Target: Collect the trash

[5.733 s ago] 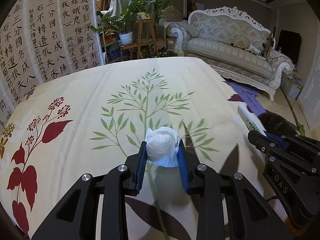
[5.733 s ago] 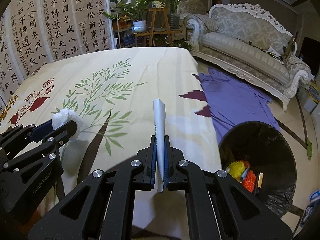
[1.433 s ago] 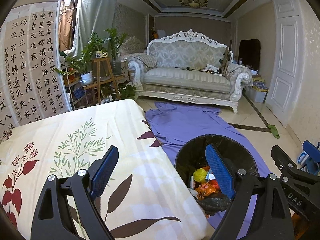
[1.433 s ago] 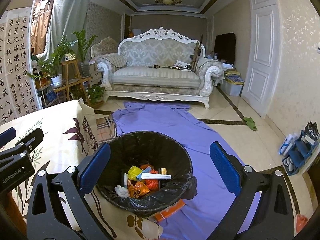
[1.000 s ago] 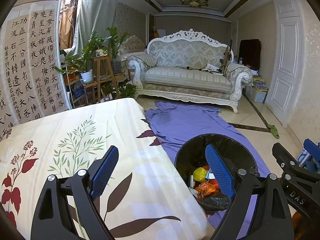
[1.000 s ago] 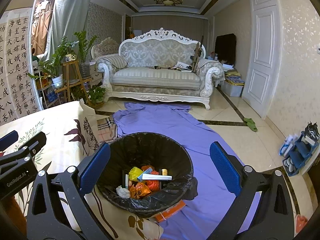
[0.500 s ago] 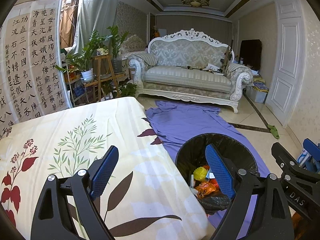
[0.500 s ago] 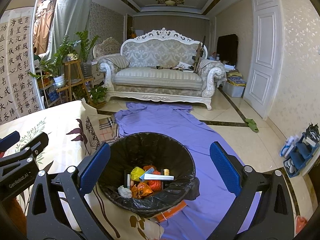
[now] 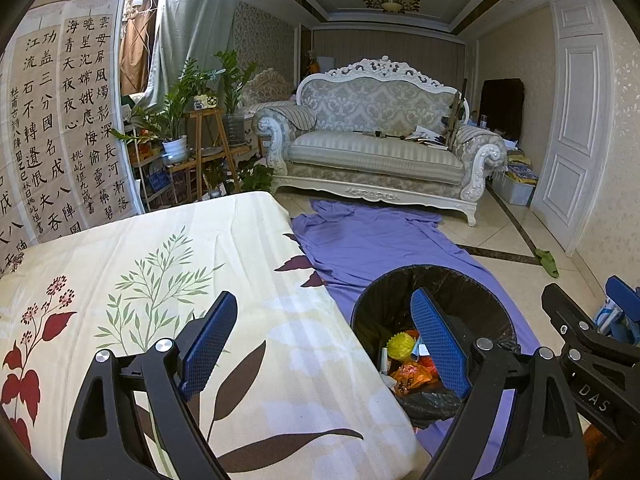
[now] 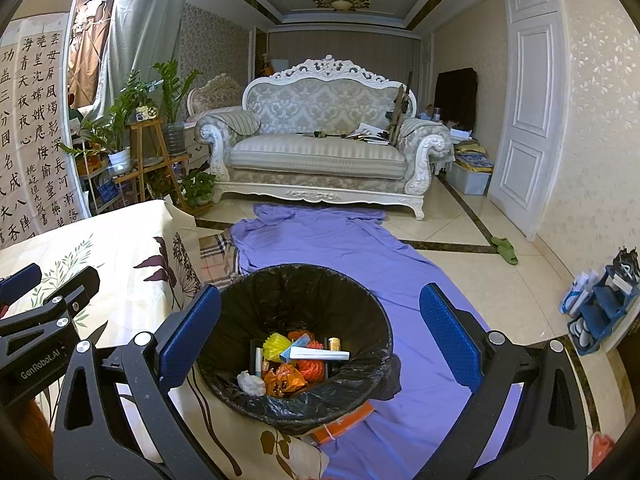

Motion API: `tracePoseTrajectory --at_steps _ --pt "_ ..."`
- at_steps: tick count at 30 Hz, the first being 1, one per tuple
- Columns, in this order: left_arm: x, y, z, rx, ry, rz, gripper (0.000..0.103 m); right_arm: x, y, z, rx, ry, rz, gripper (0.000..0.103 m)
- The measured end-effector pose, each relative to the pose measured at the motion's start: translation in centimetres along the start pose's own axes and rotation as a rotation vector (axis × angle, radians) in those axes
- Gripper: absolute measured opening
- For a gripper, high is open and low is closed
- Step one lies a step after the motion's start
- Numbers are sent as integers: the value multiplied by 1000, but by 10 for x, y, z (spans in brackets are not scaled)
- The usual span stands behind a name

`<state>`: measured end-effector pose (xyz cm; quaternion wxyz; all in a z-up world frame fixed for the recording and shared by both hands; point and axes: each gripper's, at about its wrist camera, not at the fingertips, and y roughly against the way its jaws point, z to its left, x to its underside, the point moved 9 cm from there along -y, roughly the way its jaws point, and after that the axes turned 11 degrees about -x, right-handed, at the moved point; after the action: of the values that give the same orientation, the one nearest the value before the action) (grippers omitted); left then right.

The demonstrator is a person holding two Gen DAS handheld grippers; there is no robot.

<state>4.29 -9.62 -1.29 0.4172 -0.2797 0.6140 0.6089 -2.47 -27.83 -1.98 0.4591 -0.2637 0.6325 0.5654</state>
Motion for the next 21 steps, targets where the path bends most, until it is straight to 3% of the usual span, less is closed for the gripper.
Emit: tracePoseTrajectory --at_steps 21 --pt "9 -2 1 2 9 9 86 0 0 1 2 0 1 97"
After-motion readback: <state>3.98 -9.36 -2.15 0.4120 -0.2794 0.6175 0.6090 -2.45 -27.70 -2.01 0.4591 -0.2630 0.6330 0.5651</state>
